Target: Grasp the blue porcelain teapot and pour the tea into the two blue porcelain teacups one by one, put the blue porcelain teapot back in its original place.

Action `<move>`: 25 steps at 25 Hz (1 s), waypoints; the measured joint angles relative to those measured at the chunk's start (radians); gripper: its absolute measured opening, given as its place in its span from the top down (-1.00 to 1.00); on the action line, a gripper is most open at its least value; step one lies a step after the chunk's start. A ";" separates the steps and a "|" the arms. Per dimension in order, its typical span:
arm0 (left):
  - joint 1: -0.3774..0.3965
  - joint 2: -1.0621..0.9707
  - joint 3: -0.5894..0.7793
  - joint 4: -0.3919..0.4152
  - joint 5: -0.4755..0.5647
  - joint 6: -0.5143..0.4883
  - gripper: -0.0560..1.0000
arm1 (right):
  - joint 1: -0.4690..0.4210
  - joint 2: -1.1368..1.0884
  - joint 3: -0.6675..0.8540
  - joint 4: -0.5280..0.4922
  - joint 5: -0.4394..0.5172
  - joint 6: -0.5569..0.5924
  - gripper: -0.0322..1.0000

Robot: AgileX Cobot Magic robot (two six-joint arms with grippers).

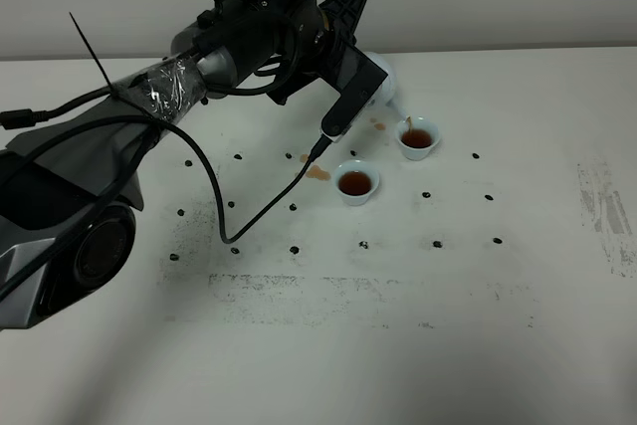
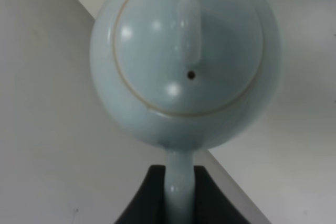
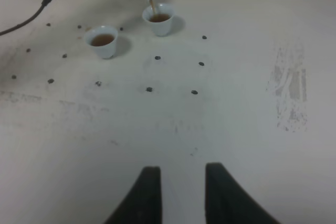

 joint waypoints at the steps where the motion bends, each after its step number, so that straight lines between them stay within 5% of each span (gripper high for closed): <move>1: 0.000 0.000 0.000 0.000 0.000 0.000 0.72 | 0.000 0.000 0.000 0.000 0.000 0.000 0.48; 25: 0.000 0.000 0.000 0.000 0.002 0.000 0.72 | 0.000 0.000 0.000 0.000 0.000 0.000 0.48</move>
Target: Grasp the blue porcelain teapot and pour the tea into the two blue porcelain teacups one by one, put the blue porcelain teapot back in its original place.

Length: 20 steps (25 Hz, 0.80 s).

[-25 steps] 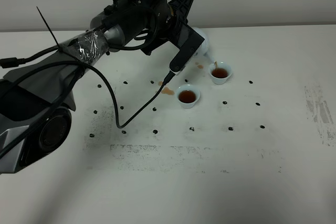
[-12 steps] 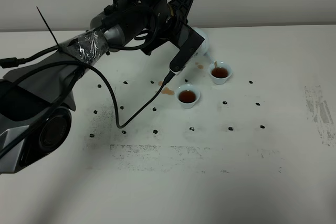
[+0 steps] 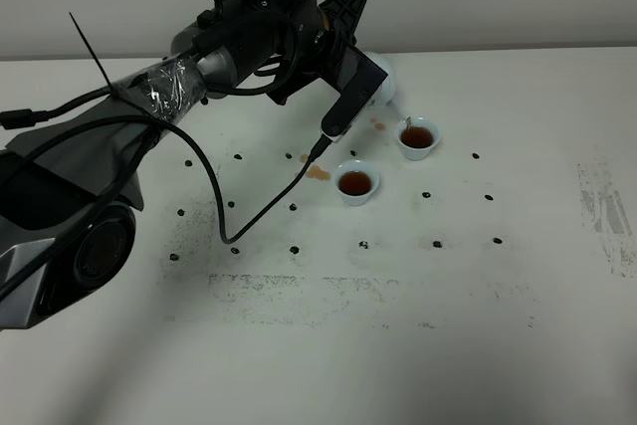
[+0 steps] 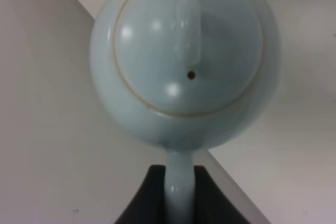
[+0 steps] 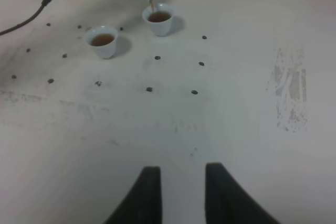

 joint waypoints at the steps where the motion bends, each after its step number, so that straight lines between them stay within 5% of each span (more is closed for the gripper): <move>1: 0.000 0.000 0.000 -0.001 0.004 0.000 0.72 | 0.000 0.000 0.000 0.000 0.000 0.000 0.48; 11: 0.000 0.000 0.000 -0.004 0.037 -0.037 0.72 | 0.000 0.000 0.000 0.000 0.000 0.000 0.48; 20: 0.000 -0.003 0.000 -0.057 0.044 -0.254 0.72 | 0.000 0.000 0.000 0.000 0.000 0.000 0.48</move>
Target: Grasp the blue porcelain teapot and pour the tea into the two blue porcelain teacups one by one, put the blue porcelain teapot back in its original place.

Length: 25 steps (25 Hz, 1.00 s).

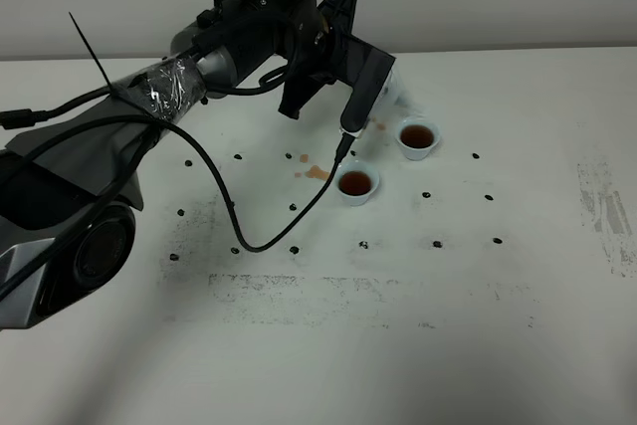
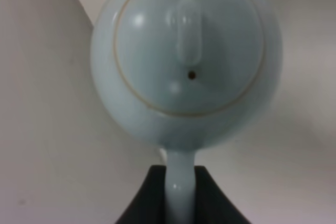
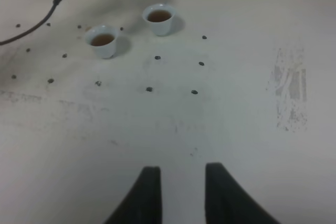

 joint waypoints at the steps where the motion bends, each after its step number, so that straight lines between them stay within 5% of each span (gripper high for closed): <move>1: 0.000 -0.003 0.000 -0.015 0.003 -0.032 0.72 | 0.000 0.000 0.000 0.000 0.000 0.000 0.48; 5: 0.000 -0.047 0.000 -0.059 0.030 -0.191 0.72 | 0.000 0.000 0.000 0.000 0.000 0.000 0.48; 14: 0.029 -0.125 -0.008 -0.041 0.136 -0.841 0.72 | 0.000 0.000 0.000 0.000 0.000 0.000 0.48; 17: 0.040 -0.104 -0.006 -0.024 0.176 -0.919 0.72 | 0.000 0.000 0.000 0.000 0.000 0.000 0.48; 25: 0.041 -0.024 -0.003 -0.035 0.160 -0.939 0.72 | 0.000 0.000 0.000 0.000 0.000 0.000 0.48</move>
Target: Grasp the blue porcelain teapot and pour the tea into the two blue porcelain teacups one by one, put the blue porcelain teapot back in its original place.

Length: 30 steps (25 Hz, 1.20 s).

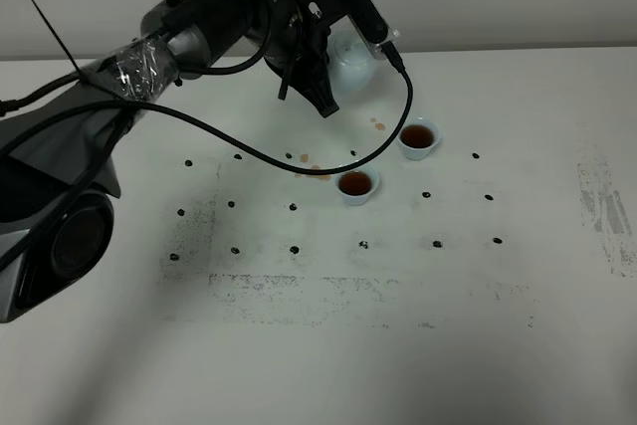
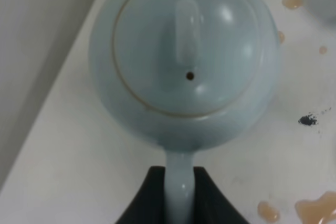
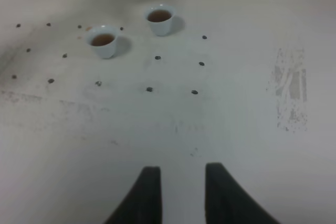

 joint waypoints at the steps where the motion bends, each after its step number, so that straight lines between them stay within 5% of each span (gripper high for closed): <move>1: 0.000 0.010 0.000 -0.006 -0.008 0.000 0.72 | 0.000 0.000 0.000 0.000 0.000 0.000 0.48; 22: -0.001 0.070 0.005 -0.062 0.004 0.006 0.72 | 0.000 0.000 0.000 0.000 -0.001 0.000 0.48; 30: 0.029 -0.038 0.005 -0.062 0.076 -0.090 0.72 | 0.000 0.000 0.000 0.000 -0.001 0.000 0.48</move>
